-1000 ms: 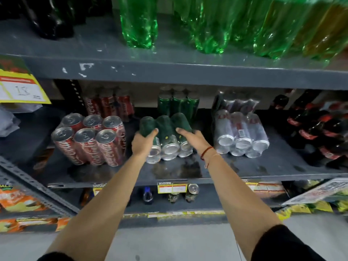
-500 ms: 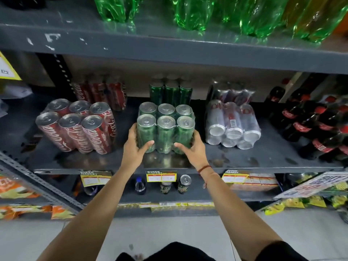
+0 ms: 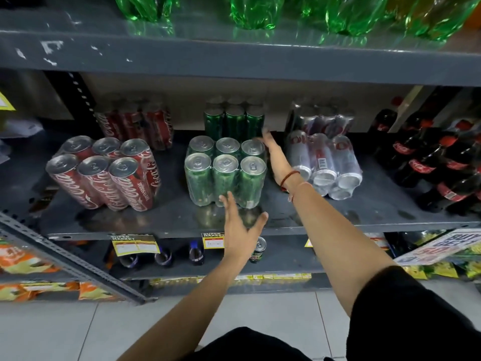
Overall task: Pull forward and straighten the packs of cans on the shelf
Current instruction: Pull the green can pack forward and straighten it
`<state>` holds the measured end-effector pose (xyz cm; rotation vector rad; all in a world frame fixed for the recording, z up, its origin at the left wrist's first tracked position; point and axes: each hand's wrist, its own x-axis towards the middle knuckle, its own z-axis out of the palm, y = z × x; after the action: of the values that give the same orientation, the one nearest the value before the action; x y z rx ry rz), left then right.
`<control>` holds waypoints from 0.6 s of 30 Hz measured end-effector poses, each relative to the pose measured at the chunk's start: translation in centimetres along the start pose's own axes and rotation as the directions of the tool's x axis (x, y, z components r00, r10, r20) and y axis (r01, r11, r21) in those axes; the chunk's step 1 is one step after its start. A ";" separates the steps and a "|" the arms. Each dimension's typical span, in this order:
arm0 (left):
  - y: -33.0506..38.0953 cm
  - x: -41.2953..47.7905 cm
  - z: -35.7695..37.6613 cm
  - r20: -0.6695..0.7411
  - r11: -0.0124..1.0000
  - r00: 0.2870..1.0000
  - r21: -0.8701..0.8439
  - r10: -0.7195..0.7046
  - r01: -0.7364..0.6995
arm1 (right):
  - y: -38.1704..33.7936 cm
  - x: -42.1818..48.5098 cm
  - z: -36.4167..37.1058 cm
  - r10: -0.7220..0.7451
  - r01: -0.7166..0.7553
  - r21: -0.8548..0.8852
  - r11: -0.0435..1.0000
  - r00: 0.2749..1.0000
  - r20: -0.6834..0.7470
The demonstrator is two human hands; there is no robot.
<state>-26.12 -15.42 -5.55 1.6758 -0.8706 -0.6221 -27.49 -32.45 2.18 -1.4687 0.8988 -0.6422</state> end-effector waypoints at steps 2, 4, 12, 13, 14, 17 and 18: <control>0.2 0.7 0.2 0.082 1.000 0.996 0.010 -0.029 0.028 | 0.5 -0.6 0.2 -0.032 0.032 0.014 0.999 0.999 -0.044; -0.3 1.3 0.2 0.138 0.998 0.990 0.065 -0.034 0.025 | 1.4 -1.7 0.6 -0.096 0.103 0.053 0.993 0.989 -0.113; -3.1 7.8 -6.6 0.173 0.996 0.984 0.091 -0.029 0.014 | 5.3 -7.5 4.5 -0.319 0.394 0.081 0.916 0.834 -0.451; -3.2 9.1 -7.9 0.201 0.995 0.979 0.104 -0.035 0.014 | 5.5 -8.4 5.7 -0.342 0.418 0.077 0.905 0.824 -0.452; -3.3 10.4 -9.2 0.249 0.995 0.967 0.097 -0.045 0.021 | 5.7 -9.1 6.9 -0.357 0.426 0.064 0.902 0.822 -0.443; -3.5 13.1 -12.5 0.356 0.994 0.930 0.081 -0.094 0.070 | 5.7 -10.0 8.6 -0.347 0.405 0.063 0.912 0.845 -0.406; -3.5 13.5 -13.2 0.331 0.992 0.937 0.082 -0.114 0.092 | 5.5 -9.7 8.3 -0.329 0.392 0.075 0.917 0.849 -0.414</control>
<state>-7.14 -18.17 -4.96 1.7092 -1.0581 -0.9816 -26.82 -19.57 -3.02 -1.3979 0.8535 -1.3012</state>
